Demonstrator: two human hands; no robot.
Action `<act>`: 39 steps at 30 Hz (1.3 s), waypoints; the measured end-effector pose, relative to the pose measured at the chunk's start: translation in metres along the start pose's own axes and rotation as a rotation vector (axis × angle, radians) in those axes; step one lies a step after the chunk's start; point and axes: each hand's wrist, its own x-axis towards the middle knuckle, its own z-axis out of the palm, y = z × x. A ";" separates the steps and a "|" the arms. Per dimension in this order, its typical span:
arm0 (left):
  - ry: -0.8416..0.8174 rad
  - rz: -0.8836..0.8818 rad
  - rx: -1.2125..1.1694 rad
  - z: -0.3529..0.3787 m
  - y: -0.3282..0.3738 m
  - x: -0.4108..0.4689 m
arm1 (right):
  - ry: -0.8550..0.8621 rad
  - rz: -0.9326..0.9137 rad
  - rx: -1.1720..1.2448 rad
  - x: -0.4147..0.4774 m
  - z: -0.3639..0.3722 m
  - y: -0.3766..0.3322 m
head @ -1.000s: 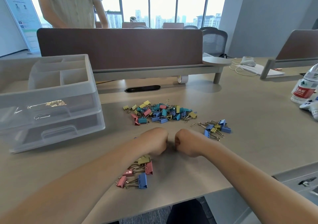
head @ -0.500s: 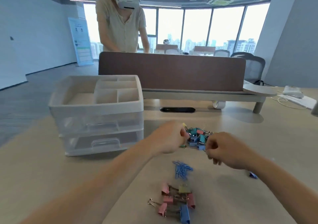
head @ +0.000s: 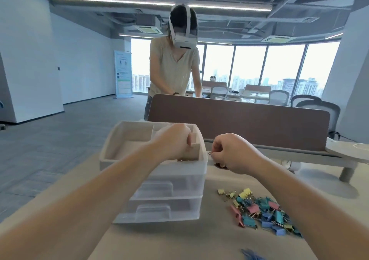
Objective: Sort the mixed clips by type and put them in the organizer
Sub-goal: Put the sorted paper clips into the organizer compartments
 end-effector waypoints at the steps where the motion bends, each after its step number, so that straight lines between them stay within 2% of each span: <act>1: -0.027 0.015 0.041 0.002 -0.005 0.004 | 0.021 -0.008 -0.020 0.007 0.002 -0.004; 4: -0.060 0.055 0.058 0.006 -0.015 0.011 | 0.055 -0.046 -0.069 0.022 0.007 -0.016; 10: 0.124 0.019 -0.126 -0.008 -0.034 0.002 | 0.041 -0.154 -0.298 0.041 0.026 -0.032; 15: 0.154 0.023 -0.182 -0.011 -0.032 -0.020 | 0.035 -0.211 -0.447 0.050 0.038 -0.034; 21: 0.163 0.061 -0.216 -0.011 -0.021 -0.037 | 0.049 -0.202 -0.436 0.046 0.034 -0.028; 25: 0.152 0.097 -0.240 -0.010 0.002 -0.052 | 0.125 -0.183 -0.330 0.023 0.017 -0.014; 30: 0.046 0.173 -0.335 0.019 0.057 -0.073 | 0.096 -0.077 -0.191 -0.056 -0.006 0.035; 34: -0.084 0.244 -0.377 0.064 0.107 -0.079 | -0.011 0.020 -0.240 -0.118 -0.009 0.084; 39: -0.198 0.297 -0.344 0.116 0.164 -0.075 | -0.024 0.188 -0.213 -0.177 -0.024 0.143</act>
